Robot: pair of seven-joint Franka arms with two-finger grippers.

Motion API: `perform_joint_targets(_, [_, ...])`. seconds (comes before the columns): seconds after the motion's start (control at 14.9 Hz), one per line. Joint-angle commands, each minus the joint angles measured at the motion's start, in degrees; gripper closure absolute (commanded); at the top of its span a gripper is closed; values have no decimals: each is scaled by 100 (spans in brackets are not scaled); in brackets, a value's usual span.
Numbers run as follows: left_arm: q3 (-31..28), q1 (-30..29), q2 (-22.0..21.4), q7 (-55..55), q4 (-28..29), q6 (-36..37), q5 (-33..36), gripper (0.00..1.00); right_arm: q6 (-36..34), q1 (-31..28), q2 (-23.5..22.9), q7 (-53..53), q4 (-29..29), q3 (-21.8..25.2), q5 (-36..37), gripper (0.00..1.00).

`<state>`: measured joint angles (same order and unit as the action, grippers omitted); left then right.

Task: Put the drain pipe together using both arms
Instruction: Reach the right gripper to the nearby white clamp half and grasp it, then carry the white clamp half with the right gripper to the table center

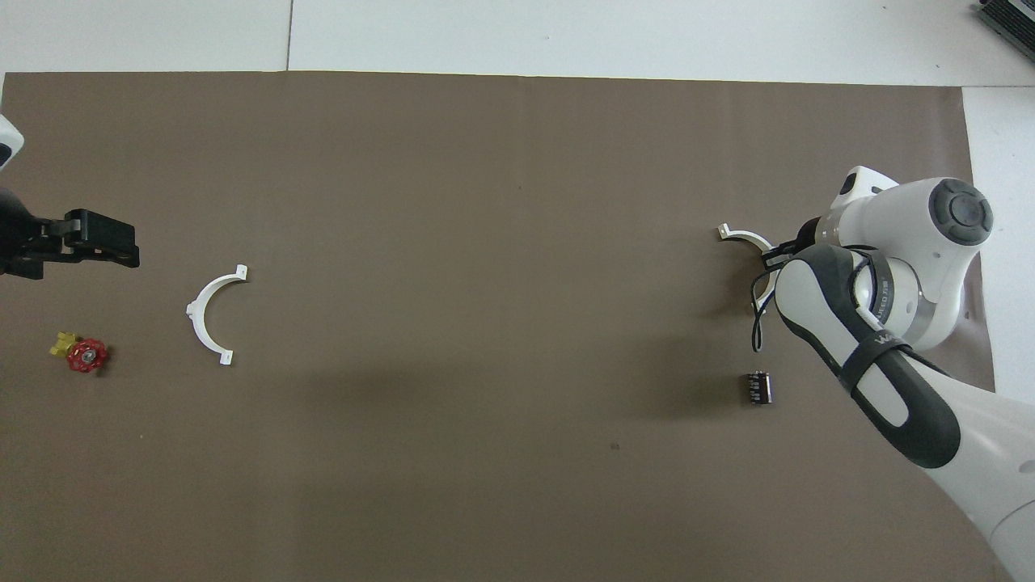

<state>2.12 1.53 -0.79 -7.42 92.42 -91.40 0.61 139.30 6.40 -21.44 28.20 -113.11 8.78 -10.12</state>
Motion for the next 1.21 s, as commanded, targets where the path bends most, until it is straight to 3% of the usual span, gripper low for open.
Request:
perform_joint_targets(0.0, [-27, 14, -88, 57, 75, -71, -79, 0, -348, 124, 78, -550, 253, -43, -157, 100])
perform_joint_targets(0.2, [-27, 14, -88, 57, 75, -71, -79, 0, -1227, 466, 419, -1944, 666, -26, -26, 100])
perform_joint_targets(0.4, [-27, 14, -88, 66, 84, -79, -79, 0, -1642, 1264, 605, -3736, 790, -43, 710, 100])
perform_joint_targets(0.67, [-27, 5, -114, 66, 128, -79, -79, 0, -1520, 2232, 553, -5507, 790, -52, 731, 100])
perform_joint_targets(0.94, [-27, 5, -123, 66, 154, -97, -79, 0, -1002, 2795, 316, -6078, 799, -87, 520, 100])
perform_joint_targets(1.14, [-27, 5, -132, 66, 154, -97, -79, 0, -667, 3201, -123, -6564, 1009, -87, 598, 100])
